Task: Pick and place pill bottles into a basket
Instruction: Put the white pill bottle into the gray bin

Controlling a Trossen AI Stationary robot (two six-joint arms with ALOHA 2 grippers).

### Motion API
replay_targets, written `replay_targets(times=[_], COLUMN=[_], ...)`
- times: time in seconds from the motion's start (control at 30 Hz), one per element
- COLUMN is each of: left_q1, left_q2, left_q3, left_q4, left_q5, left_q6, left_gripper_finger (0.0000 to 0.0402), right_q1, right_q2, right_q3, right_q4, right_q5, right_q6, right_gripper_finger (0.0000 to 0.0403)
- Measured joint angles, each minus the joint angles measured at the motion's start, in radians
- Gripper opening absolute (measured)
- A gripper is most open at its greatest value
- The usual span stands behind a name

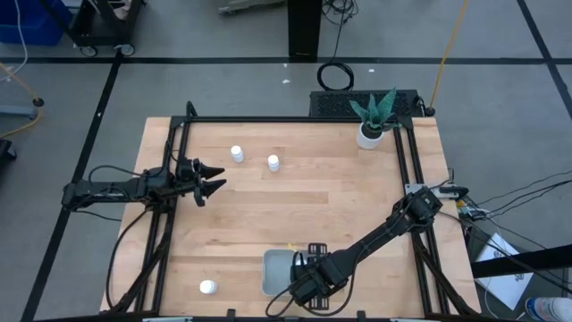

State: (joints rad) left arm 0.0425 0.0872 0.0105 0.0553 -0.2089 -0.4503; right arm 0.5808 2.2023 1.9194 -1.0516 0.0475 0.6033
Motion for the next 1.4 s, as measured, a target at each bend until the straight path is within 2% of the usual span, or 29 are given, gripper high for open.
replay_targets(times=[0.27,1.0,1.17,1.4], left_q1=[0.0,0.0,0.0,0.0], left_q2=[0.0,0.0,0.0,0.0], left_q3=[0.0,0.0,0.0,0.0], left_q4=[0.0,0.0,0.0,0.0], left_q5=[0.0,0.0,0.0,0.0], left_q6=[0.0,0.004,0.004,0.004], left_gripper_finger=[0.0269,0.0269,0.0269,0.0269], right_q1=[-0.006,-0.011,-0.011,-0.011], right_q2=[0.002,0.001,0.001,0.002], right_q3=[0.0,-0.001,-0.001,-0.004], right_q4=[0.036,0.047,0.046,0.043], right_q5=[0.002,-0.035,-0.05,-0.053], right_q6=[-0.041,-0.042,-0.031,-0.021], right_gripper_finger=[0.0154,0.0171,0.0189,0.0238])
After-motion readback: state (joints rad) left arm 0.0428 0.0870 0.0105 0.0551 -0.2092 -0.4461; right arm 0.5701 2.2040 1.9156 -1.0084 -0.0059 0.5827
